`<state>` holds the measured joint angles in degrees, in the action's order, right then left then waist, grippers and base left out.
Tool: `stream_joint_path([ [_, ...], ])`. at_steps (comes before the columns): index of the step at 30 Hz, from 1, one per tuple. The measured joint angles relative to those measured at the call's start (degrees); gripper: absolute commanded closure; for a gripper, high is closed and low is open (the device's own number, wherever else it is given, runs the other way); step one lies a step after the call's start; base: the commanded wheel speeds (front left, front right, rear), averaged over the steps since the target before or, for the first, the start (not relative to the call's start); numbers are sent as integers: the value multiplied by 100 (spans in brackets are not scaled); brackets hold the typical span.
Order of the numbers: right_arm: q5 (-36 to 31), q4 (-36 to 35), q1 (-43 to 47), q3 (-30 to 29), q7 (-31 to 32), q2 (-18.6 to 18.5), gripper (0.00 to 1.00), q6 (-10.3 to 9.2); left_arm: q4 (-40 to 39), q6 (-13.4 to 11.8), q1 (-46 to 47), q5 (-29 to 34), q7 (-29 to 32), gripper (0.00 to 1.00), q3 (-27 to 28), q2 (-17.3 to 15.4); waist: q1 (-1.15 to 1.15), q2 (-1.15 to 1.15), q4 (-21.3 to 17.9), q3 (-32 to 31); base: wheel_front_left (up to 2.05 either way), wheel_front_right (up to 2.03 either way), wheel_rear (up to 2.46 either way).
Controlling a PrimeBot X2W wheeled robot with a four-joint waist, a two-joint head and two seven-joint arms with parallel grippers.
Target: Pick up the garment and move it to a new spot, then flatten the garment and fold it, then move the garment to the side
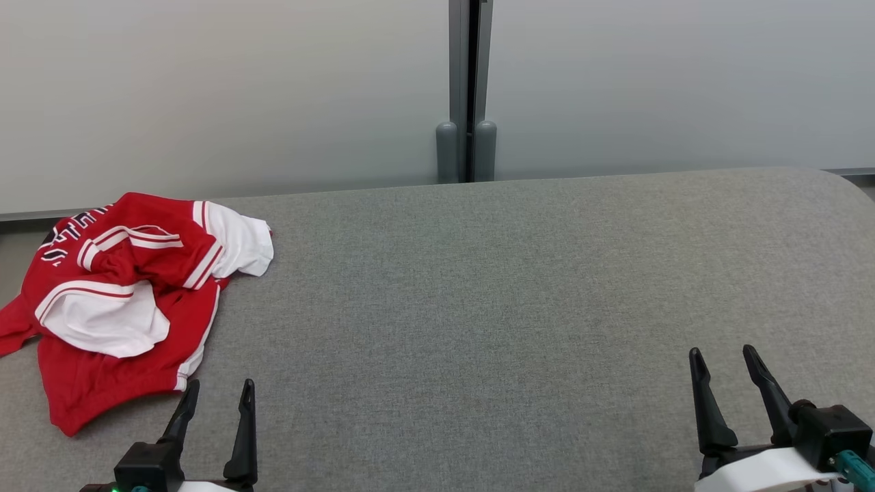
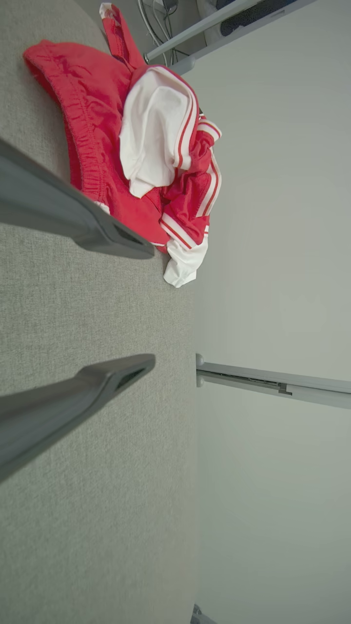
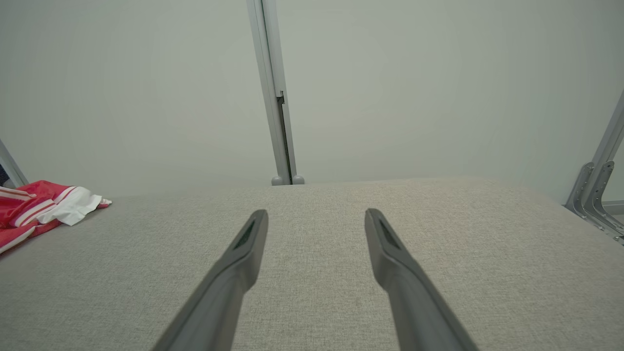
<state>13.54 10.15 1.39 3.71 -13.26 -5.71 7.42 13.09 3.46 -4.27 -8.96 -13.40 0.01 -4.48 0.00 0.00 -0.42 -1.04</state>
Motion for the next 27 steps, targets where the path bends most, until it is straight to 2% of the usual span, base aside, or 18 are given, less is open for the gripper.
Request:
stream_joint_path([
  [16,-549,33,123,-152,-170,23,0,0,68,25,-92,614,-162,0,151,35,0,0,-18,-25,0,0,0],
  [27,-564,26,125,-186,-172,34,0,0,109,78,-95,614,-168,0,176,92,0,0,70,-43,0,0,0],
])
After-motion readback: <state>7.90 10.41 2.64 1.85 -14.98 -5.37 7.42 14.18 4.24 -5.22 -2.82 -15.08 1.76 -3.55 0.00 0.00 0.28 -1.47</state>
